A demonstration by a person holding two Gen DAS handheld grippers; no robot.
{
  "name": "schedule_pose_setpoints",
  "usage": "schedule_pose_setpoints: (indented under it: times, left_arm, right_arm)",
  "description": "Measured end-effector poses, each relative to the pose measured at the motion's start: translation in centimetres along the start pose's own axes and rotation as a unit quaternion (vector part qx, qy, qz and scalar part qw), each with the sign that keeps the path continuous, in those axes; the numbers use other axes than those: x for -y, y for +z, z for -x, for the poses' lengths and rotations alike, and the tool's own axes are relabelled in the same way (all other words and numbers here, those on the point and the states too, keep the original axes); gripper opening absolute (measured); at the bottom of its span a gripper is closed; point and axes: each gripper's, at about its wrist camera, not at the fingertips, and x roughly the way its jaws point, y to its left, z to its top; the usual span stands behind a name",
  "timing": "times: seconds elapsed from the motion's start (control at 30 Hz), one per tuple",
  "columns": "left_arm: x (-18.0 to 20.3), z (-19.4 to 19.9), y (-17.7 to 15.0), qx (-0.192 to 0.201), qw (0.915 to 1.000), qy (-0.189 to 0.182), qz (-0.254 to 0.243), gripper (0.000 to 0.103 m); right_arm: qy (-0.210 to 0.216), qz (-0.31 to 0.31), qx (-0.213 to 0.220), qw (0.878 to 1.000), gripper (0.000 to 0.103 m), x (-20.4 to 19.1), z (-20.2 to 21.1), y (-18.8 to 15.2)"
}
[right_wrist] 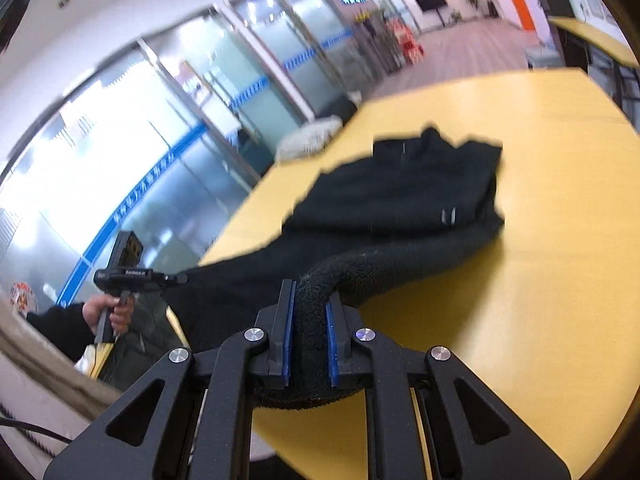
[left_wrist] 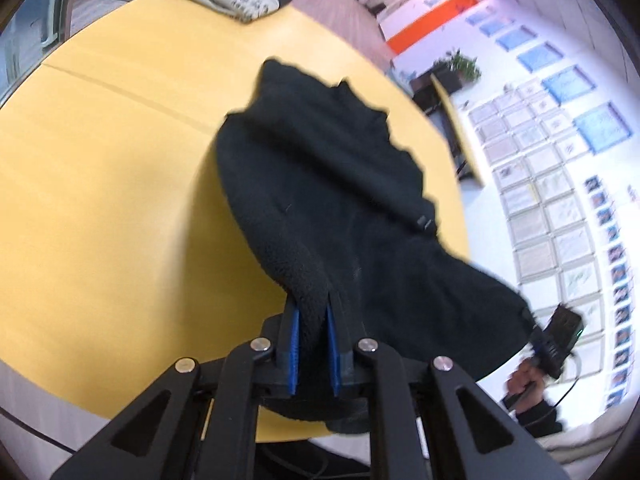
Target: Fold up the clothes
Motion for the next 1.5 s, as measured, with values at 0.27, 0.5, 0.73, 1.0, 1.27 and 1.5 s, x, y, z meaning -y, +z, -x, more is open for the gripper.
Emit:
schedule_pose_setpoints:
  times: [0.27, 0.5, 0.73, 1.0, 1.27, 1.5]
  left_arm:
    - [3.9, -0.1, 7.2, 0.031, 0.9963, -0.071, 0.037, 0.011]
    - [7.5, -3.8, 17.3, 0.049, 0.9934, -0.102, 0.019, 0.012]
    - [5.9, -9.8, 28.8, 0.038, 0.9934, -0.106, 0.021, 0.012]
    - [-1.5, -21.0, 36.0, 0.005, 0.9957, -0.073, 0.057, 0.012]
    - [-5.4, -28.8, 39.8, -0.014, 0.9981, -0.042, 0.042, 0.015]
    - [-4.1, -27.1, 41.2, 0.046, 0.998, -0.01, -0.043, 0.047]
  right_arm:
    - [-0.004, 0.022, 0.059, 0.998, 0.011, -0.7, -0.1, 6.9]
    - [-0.047, 0.035, 0.066, 0.996, 0.011, 2.0, -4.3, 14.6]
    - [-0.103, 0.0, 0.044, 0.994, 0.012, 9.1, -11.0, 21.3]
    - [-0.159, -0.07, 0.002, 0.985, 0.012, 20.0, -19.8, 23.0]
    - [-0.161, -0.087, -0.023, 0.983, 0.018, 28.5, -23.7, 21.9]
    - [-0.173, 0.013, 0.054, 0.983, 0.101, 27.5, -19.1, 22.4]
